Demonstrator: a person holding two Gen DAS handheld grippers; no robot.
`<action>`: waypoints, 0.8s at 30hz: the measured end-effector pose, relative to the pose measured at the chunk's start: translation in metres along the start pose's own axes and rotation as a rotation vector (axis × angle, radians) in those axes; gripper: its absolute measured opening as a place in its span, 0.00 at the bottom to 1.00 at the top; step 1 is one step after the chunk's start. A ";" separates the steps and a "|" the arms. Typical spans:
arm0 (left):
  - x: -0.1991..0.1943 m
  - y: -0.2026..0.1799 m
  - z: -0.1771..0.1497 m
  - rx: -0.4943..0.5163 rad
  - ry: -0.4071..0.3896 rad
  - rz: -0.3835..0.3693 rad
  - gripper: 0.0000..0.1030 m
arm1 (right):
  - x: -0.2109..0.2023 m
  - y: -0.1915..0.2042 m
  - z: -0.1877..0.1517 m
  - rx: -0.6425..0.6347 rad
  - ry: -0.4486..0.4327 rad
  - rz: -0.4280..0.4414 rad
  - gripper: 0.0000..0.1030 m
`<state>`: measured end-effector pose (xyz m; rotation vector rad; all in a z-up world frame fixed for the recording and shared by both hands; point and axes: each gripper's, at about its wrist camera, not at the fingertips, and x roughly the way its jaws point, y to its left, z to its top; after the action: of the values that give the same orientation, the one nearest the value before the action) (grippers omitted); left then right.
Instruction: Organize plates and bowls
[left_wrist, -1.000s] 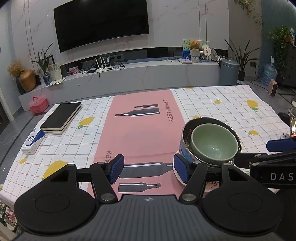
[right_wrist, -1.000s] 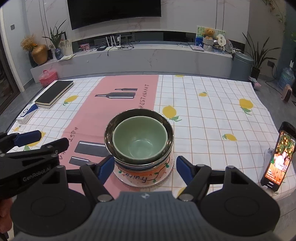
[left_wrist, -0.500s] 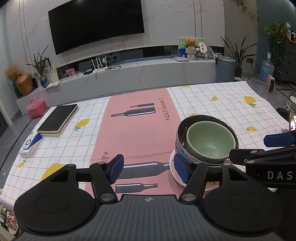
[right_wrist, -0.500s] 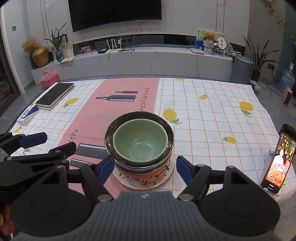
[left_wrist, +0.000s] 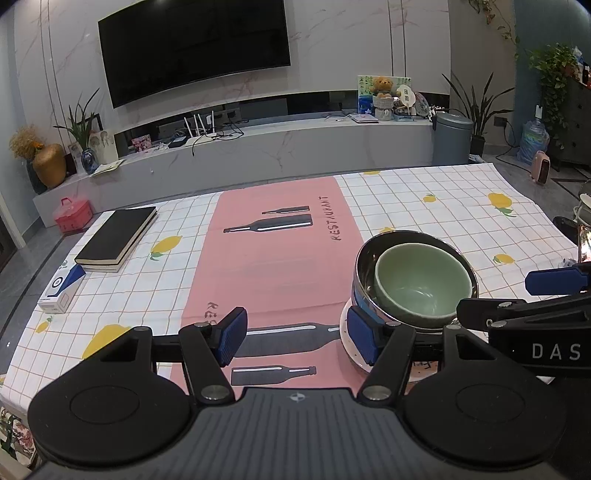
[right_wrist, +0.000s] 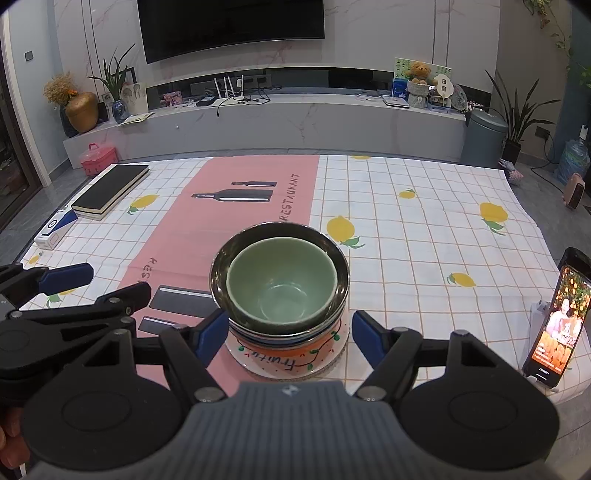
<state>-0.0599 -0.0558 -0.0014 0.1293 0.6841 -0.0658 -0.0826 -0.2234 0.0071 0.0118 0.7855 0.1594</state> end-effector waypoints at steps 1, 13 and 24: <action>0.000 0.000 0.000 -0.001 0.000 -0.001 0.71 | 0.000 0.000 0.000 -0.001 0.000 0.000 0.71; 0.001 0.002 0.000 -0.007 0.005 -0.001 0.71 | 0.006 0.000 0.000 0.001 0.011 0.008 0.71; 0.002 0.002 -0.002 -0.011 0.009 -0.003 0.71 | 0.008 -0.001 0.000 0.002 0.015 0.011 0.71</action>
<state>-0.0590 -0.0536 -0.0042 0.1176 0.6935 -0.0645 -0.0763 -0.2229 0.0014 0.0168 0.8011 0.1693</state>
